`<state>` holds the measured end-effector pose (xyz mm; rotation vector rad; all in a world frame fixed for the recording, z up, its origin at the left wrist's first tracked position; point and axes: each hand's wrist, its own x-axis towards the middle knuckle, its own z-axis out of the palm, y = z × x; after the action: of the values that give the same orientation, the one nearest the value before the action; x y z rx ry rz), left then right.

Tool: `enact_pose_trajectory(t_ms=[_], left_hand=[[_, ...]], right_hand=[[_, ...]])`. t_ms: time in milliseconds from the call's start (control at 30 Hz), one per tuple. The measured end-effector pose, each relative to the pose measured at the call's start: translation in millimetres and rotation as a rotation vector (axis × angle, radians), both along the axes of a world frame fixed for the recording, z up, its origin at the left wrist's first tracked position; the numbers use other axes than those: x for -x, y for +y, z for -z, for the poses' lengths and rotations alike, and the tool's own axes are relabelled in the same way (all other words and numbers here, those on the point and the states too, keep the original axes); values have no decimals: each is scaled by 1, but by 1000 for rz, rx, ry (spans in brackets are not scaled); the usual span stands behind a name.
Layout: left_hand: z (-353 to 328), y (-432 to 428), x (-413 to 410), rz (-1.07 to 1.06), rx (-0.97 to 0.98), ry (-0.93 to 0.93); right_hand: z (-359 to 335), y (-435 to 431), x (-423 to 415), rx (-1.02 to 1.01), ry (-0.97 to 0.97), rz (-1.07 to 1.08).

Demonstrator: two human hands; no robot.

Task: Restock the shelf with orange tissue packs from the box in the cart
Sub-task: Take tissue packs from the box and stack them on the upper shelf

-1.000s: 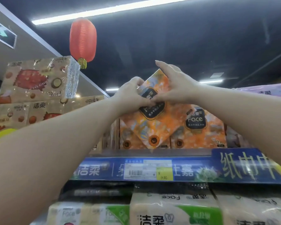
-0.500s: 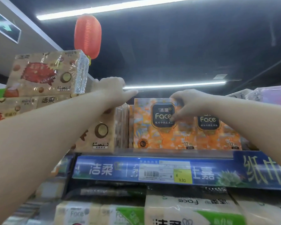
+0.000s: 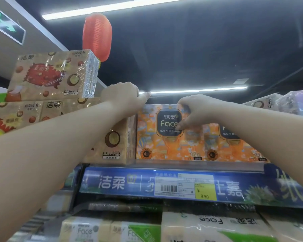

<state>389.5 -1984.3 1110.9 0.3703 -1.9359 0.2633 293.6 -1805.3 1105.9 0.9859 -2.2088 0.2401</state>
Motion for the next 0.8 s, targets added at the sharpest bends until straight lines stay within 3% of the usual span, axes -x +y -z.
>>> enact_pose_trajectory(t_ms=[300,533,800], left_hand=[[1,-1,-2,-23,-8,-107],[6,15,-10,-288,174,-87],[32,62,-18,-262,190,-178]], right_hand=[[4,-1,1,-36,4,27],[14,9,2,9,67,-35],[21,37,0,43,93,-135]])
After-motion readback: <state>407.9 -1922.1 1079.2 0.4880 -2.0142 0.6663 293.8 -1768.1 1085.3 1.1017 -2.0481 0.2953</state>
